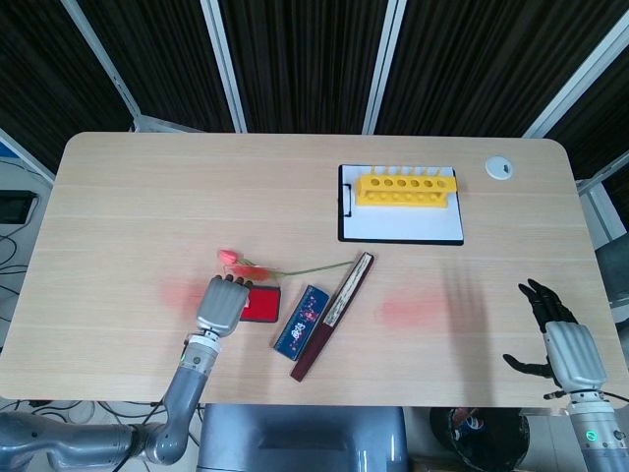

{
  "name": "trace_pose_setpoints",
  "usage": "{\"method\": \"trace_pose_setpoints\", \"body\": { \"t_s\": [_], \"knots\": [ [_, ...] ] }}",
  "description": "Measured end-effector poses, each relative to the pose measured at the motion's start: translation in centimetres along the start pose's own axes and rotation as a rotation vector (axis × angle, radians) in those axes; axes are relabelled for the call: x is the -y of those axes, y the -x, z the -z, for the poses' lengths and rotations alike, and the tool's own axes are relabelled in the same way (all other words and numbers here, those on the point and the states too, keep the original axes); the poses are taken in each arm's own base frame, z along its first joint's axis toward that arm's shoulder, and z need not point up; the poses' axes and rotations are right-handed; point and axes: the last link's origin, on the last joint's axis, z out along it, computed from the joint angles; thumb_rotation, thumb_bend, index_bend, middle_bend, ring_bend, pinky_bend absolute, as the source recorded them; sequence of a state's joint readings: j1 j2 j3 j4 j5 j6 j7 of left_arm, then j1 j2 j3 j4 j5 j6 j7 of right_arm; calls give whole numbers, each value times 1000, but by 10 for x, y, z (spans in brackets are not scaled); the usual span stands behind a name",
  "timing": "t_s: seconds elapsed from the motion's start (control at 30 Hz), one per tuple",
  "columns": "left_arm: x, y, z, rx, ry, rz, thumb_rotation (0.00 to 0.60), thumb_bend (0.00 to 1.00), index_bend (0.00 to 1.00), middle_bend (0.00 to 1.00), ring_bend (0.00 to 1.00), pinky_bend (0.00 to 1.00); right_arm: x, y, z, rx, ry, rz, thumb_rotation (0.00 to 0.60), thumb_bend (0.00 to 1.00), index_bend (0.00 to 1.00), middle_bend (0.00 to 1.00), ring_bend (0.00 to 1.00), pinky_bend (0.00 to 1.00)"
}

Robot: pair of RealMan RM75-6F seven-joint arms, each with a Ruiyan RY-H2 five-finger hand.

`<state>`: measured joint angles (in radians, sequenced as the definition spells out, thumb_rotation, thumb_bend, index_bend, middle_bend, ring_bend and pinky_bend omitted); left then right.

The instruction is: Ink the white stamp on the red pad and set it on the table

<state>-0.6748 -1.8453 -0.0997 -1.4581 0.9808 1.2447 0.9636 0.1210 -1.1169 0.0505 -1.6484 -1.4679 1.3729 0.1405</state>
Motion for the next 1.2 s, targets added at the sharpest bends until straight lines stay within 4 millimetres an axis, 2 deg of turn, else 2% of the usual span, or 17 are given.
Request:
{"method": "trace_pose_setpoints", "body": {
  "t_s": [0.3, 0.77, 1.2],
  "knots": [
    [1, 7, 0, 14, 0, -4, 600, 454, 604, 590, 445, 580, 0, 0, 0, -2, -1, 0, 600, 152, 3, 0, 0, 194],
    [-6, -17, 3, -51, 30, 42, 600, 453, 603, 589, 445, 580, 1, 0, 0, -3, -4, -1, 600, 152, 3, 0, 0, 194],
    [-5, -2, 7, -48, 44, 4, 600, 453, 604, 590, 445, 580, 0, 0, 0, -3, -2, -3, 600, 151, 3, 0, 0, 193]
  ]
}}
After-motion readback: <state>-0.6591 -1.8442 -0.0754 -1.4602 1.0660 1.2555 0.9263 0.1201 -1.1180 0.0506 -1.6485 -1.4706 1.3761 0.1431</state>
